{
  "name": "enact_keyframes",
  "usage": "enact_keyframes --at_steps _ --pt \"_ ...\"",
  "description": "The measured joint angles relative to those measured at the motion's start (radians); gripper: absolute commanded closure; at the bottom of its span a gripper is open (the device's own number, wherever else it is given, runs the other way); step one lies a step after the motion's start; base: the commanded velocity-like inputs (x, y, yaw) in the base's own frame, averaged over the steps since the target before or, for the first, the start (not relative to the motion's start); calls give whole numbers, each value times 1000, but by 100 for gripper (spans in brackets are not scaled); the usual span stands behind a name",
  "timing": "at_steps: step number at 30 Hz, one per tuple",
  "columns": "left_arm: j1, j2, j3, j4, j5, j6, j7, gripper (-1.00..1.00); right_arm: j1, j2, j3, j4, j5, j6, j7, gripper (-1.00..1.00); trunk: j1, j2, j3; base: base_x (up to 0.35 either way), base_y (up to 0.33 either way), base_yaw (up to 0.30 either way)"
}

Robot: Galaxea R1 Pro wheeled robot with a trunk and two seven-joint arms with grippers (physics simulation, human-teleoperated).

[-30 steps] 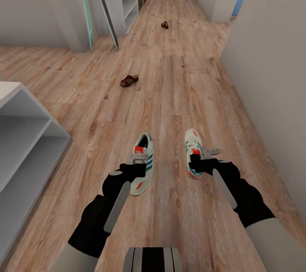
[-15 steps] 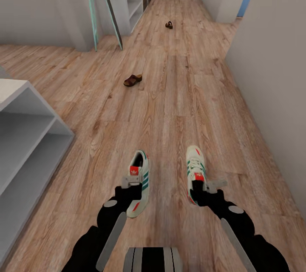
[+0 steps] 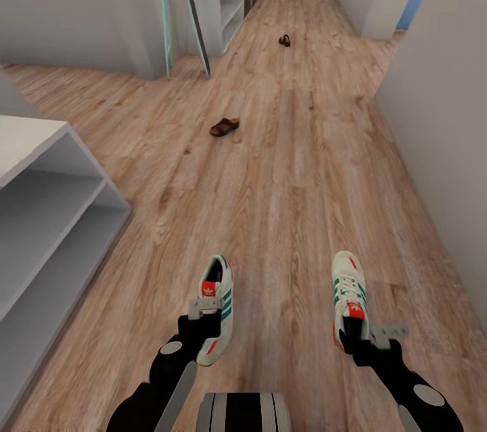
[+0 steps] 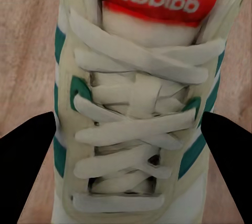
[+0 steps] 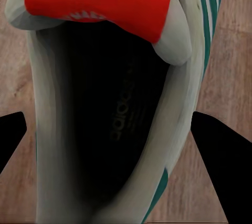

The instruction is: Pick up the two gym shoes and the two sandals from the corridor floor and place them onto the hallstand (shoe rack) in the corridor, making sure they are on the rack and not on the floor. Arrange them so the two gym shoes are next to each other and the two sandals are next to each other.

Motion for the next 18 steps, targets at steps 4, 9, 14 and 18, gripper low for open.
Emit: enact_keyframes --at_steps 4,9,14,18 --pt "1 0 0 8 -1 -17 1 100 12 -3 -13 18 0 -24 14 100 0 0 0 0 0 93" --pt "2 0 1 11 -1 -22 1 100 15 -5 -16 18 -1 -29 17 100 0 0 0 0 0 30" --pt "2 0 0 12 -3 -30 2 100 16 -5 -18 17 -1 -30 18 100 0 0 0 0 -1 10" --pt "2 -2 -1 18 -3 -42 4 100 17 -4 -23 17 -1 -30 18 100 0 0 0 0 -82 4"
